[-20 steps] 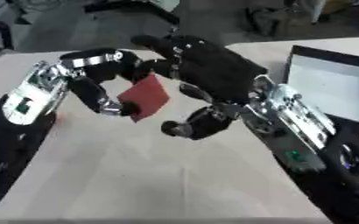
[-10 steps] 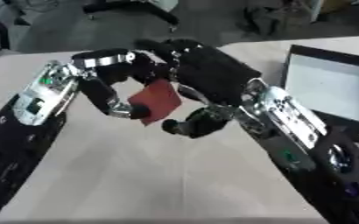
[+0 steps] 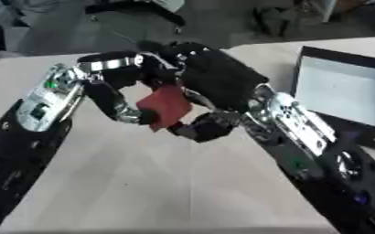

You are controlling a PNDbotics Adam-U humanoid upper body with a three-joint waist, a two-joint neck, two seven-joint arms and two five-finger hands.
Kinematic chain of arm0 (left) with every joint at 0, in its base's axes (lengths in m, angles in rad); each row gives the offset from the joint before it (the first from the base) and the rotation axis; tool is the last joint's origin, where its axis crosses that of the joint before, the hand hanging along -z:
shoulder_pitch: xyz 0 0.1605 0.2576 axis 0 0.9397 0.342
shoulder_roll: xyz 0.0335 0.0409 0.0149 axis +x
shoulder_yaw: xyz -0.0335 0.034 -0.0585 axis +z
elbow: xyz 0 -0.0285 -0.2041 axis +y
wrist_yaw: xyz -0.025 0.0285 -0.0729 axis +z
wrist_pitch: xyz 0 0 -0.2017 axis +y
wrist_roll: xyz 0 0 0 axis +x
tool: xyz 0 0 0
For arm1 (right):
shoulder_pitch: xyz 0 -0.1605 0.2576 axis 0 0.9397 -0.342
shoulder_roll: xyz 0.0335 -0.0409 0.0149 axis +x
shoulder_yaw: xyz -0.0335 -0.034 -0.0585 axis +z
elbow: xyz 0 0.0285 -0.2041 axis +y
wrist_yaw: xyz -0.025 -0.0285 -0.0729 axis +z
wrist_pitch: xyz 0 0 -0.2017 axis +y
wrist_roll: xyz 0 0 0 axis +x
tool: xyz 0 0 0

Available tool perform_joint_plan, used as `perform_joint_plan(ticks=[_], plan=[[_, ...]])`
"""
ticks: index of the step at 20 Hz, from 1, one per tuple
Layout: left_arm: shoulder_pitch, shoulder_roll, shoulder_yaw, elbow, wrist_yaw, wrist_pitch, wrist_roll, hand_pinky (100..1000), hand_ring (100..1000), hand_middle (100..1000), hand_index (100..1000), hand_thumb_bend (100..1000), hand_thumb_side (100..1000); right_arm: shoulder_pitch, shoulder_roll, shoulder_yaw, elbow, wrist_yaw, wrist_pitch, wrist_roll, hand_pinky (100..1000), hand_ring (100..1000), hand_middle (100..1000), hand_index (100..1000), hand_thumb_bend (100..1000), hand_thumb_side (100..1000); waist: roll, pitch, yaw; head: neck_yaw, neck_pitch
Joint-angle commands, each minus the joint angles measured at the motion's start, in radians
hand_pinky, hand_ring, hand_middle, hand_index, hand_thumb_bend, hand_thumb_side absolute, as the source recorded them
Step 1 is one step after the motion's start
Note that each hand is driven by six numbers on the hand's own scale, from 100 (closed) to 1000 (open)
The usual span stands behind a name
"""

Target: Pick up the objects with one hand, pass them to the other hand, and then place them into the box on the other side of the table.

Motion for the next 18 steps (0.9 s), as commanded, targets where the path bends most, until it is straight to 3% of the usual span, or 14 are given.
perform_joint_plan(ticks=[1, 7, 13, 18], plan=[[-0.019, 0.018, 0.012, -0.009, -0.006, -0.001, 0.001, 517, 474, 473, 585, 253, 294, -0.015, -0.001, -0.012, -0.018, -0.027, 0.013, -0.052, 819, 875, 1000, 339, 378, 134, 0.000, -0.010, 0.000, -0.001, -0.002], [-0.013, 0.026, 0.023, 0.022, -0.037, -0.023, 0.001, 539, 506, 512, 637, 349, 404, -0.012, -0.004, -0.006, 0.007, -0.047, 0.015, -0.103, 812, 874, 1000, 324, 399, 126, -0.001, -0.011, -0.002, -0.003, -0.002], [-0.012, 0.032, 0.045, 0.073, -0.064, -0.061, 0.001, 562, 534, 547, 678, 525, 532, -0.010, -0.005, -0.003, 0.011, -0.045, 0.009, -0.113, 816, 878, 1000, 325, 397, 130, -0.001, -0.012, -0.005, -0.009, -0.002], [-0.018, 0.034, 0.079, 0.137, -0.077, -0.084, 0.001, 570, 548, 564, 695, 605, 573, -0.011, -0.004, -0.003, -0.003, -0.032, -0.002, -0.107, 826, 883, 1000, 327, 390, 134, -0.002, -0.013, -0.005, -0.014, -0.002]])
